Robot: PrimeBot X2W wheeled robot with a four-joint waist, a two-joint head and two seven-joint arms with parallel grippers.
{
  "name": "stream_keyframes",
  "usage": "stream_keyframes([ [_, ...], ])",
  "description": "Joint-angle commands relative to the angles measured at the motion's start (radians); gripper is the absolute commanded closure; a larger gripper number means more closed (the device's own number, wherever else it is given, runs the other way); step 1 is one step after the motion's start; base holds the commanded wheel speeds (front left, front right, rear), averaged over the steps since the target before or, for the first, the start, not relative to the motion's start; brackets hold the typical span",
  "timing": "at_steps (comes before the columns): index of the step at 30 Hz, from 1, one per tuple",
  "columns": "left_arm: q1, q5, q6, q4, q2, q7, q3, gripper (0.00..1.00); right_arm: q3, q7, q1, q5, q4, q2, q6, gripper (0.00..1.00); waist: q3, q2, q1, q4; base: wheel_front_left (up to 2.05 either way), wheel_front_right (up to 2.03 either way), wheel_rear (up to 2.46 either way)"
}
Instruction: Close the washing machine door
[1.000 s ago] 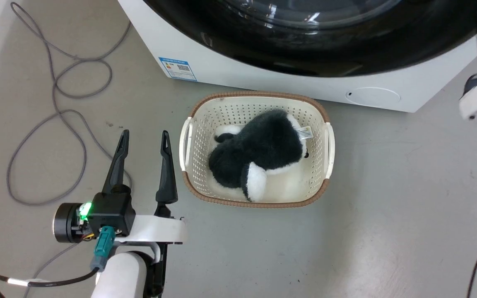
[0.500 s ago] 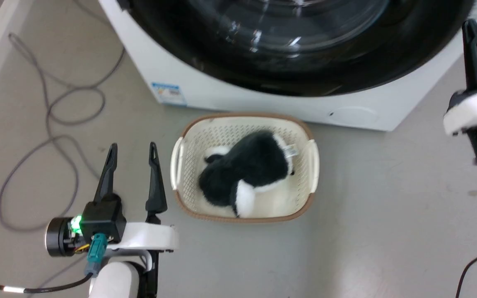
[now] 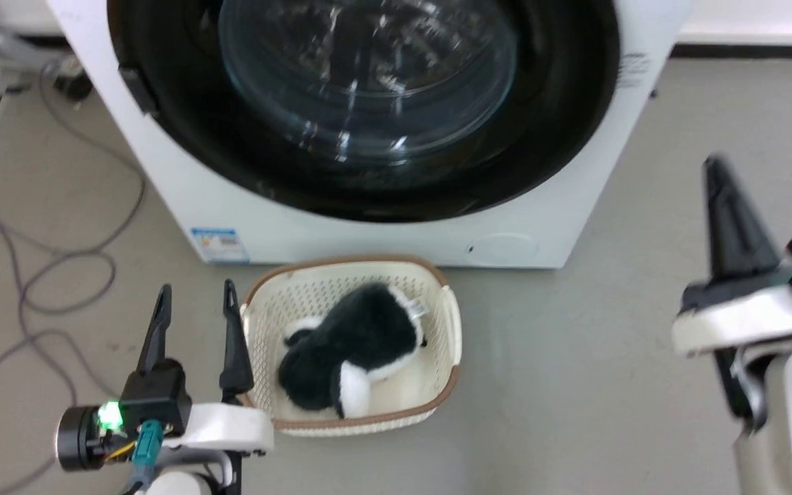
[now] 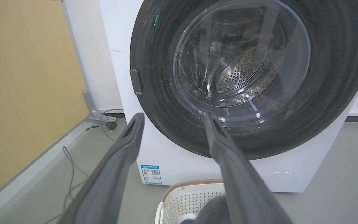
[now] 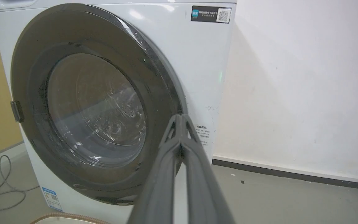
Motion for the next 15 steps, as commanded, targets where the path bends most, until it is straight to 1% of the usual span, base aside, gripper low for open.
stream_keyframes([
  [1, 0.016, 0.006, 0.005, 0.002, 0.006, -0.005, 0.004, 0.0, 0.003, -0.004, 0.029, 0.003, -0.01, 0.01, -0.001, 1.0, -0.035, 0.0, 0.0, -0.028, 0.0, 0.0, 0.0],
  [4, 0.043, 0.013, 0.015, 0.005, 0.006, -0.005, 0.013, 0.0, 0.004, -0.004, 0.102, 0.023, -0.026, 0.034, -0.001, 1.0, -0.069, 0.0, 0.0, -0.041, 0.0, 0.0, 0.0],
  [5, 0.052, 0.021, 0.021, 0.007, 0.009, -0.005, 0.013, 0.0, 0.007, -0.004, 0.127, 0.03, -0.026, 0.04, -0.001, 0.97, -0.08, 0.0, 0.0, -0.044, 0.0, 0.0, 0.0],
  [6, 0.061, 0.028, 0.027, 0.01, 0.011, -0.005, 0.013, 0.0, 0.006, -0.004, 0.151, 0.034, -0.03, 0.045, -0.001, 0.44, -0.091, 0.0, 0.0, -0.047, 0.0, 0.0, 0.0],
  [7, 0.071, 0.031, 0.032, 0.012, 0.011, -0.005, 0.013, 0.0, 0.008, -0.004, 0.175, 0.035, -0.037, 0.049, -0.001, 0.0, -0.101, 0.0, 0.0, -0.05, 0.0, 0.0, 0.0],
  [11, 0.108, 0.042, 0.045, -0.002, 0.014, -0.005, 0.005, 0.0, 0.009, -0.004, 0.262, 0.046, -0.064, 0.057, -0.001, 0.0, -0.139, 0.0, 0.0, -0.056, 0.0, 0.0, 0.0],
  [15, 0.135, 0.033, 0.045, -0.005, 0.014, -0.005, 0.003, 0.0, 0.017, -0.004, 0.327, 0.098, -0.076, 0.058, -0.001, 0.0, -0.154, 0.0, 0.0, -0.058, 0.0, 0.0, 0.0],
])
